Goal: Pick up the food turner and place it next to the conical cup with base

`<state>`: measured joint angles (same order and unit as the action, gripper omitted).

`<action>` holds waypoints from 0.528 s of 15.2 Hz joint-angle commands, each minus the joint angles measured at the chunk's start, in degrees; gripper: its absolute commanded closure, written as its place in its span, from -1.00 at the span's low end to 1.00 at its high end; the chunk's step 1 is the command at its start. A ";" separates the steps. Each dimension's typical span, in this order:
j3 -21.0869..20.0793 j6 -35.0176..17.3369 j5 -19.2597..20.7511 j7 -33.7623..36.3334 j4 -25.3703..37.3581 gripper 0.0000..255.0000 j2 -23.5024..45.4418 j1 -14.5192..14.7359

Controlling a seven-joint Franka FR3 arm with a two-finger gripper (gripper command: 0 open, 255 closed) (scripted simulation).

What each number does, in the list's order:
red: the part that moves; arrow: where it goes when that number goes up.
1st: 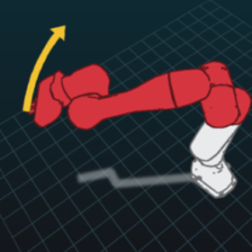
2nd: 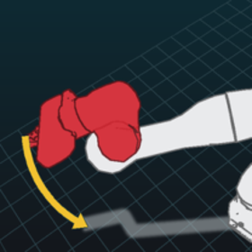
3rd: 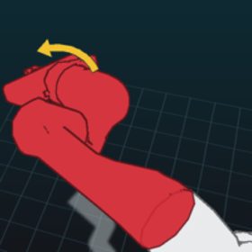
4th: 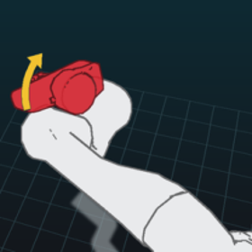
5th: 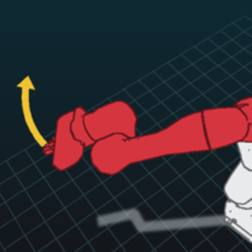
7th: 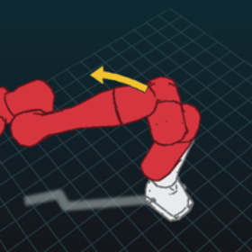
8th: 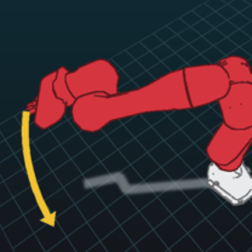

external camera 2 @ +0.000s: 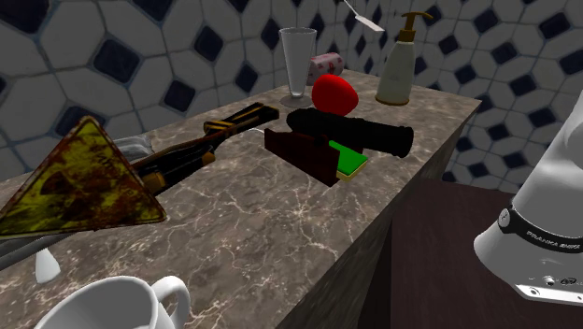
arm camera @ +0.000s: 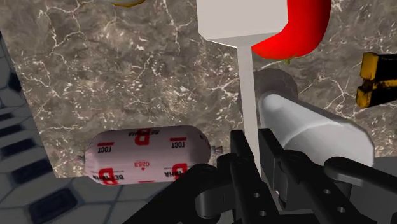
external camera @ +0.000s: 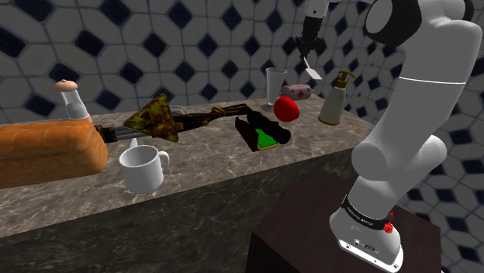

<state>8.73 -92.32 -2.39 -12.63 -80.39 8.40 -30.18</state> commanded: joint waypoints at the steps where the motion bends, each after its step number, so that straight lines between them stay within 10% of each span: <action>1: 1.02 1.11 -0.67 -2.56 3.22 1.00 2.19 -1.60; 8: 2.30 -0.58 -1.79 -6.29 4.89 1.00 5.75 -4.12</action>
<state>11.07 -92.00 -4.24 -18.96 -74.38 14.41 -34.40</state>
